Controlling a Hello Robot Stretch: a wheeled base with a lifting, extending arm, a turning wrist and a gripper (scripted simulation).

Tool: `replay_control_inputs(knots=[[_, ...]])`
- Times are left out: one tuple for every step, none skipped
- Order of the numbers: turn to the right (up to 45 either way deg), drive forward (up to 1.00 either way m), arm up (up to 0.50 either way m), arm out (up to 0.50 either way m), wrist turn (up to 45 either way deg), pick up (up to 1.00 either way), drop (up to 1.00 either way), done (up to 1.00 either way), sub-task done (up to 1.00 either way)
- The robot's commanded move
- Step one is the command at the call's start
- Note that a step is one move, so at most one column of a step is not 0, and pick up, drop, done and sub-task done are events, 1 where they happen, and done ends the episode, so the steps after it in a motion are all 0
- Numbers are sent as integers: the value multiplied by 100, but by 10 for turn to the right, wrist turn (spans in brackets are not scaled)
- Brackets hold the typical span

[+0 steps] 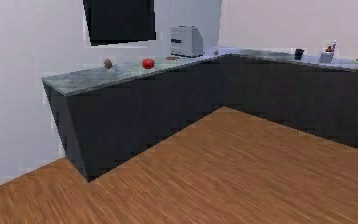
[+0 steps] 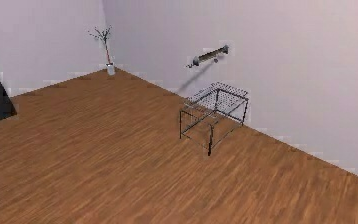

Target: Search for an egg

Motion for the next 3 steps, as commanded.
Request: replay_control_inputs(knots=[[0,10,0,0,0,0,0,0,0],[-210,0,0,0,0,0,0,0,0],[0,100,0,0,0,0,0,0,0]])
